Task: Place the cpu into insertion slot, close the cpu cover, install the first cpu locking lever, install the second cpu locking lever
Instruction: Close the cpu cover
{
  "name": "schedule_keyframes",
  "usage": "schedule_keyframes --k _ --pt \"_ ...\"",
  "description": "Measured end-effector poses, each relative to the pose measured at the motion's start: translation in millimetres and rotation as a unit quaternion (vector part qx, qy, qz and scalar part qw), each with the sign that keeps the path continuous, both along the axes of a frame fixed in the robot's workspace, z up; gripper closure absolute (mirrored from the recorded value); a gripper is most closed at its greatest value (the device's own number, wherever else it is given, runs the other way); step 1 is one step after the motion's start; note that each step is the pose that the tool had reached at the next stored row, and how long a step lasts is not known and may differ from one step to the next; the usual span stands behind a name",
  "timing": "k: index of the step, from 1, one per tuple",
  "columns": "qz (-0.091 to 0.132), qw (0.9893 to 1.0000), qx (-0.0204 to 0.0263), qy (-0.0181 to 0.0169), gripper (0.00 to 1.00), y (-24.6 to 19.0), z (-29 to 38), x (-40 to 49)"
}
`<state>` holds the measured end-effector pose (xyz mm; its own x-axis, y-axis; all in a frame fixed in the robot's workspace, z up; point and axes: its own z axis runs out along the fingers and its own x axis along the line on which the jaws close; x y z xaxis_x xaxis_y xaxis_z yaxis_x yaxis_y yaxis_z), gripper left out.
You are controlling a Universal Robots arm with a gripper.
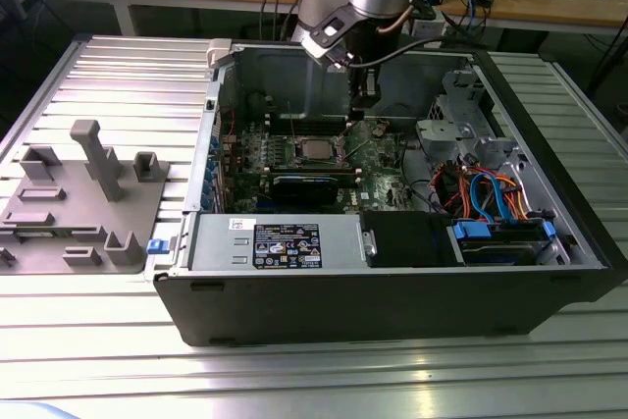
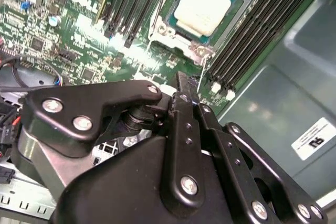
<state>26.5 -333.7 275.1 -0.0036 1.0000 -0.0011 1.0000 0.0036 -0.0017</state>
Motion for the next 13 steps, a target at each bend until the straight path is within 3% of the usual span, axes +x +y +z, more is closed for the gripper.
schedule_keyframes --k 13 --pt "0.007 1.0 -0.0015 0.0001 0.89 5.8 -6.5 24.1"
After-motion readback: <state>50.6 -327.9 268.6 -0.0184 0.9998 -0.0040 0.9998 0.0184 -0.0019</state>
